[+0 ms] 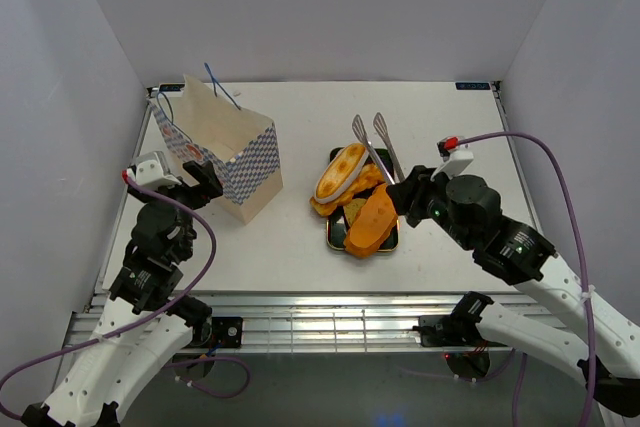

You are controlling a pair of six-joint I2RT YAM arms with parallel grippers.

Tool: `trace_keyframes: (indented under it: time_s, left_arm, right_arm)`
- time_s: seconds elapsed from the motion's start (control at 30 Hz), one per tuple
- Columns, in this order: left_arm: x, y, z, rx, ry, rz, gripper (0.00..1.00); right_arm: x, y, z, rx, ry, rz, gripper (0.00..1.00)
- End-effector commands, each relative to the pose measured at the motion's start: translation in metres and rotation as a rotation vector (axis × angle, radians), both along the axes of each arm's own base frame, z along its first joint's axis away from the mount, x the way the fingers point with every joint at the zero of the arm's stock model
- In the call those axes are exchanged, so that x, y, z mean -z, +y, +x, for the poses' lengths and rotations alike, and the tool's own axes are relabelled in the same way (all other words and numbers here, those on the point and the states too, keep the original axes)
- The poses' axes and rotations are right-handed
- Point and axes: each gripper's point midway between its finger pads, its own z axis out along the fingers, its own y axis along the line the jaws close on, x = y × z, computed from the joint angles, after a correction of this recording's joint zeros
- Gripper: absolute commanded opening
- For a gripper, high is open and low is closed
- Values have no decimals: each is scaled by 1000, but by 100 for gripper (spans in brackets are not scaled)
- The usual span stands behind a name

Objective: Place the fake bread into the paper bag

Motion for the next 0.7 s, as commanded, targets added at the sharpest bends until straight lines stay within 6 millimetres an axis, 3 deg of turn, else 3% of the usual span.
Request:
trace_keyframes:
  time_s: [0.0, 0.33, 0.4, 0.53, 0.67]
  left_arm:
    - [1, -5, 3, 18, 8, 11, 98]
    - [3, -10, 5, 41, 18, 13, 97]
    - [3, -10, 5, 41, 18, 11, 98]
    - [3, -10, 5, 41, 16, 12, 98]
    - [3, -12, 5, 52, 18, 11, 98]
  right_arm:
    - [4, -16, 7, 116, -4, 40, 47]
    - [45, -22, 23, 164, 112, 20, 50]
    - [45, -14, 25, 111, 136, 60, 50]
    - [52, -17, 40, 68, 168, 146, 50]
    - [63, -9, 40, -18, 230, 233, 50]
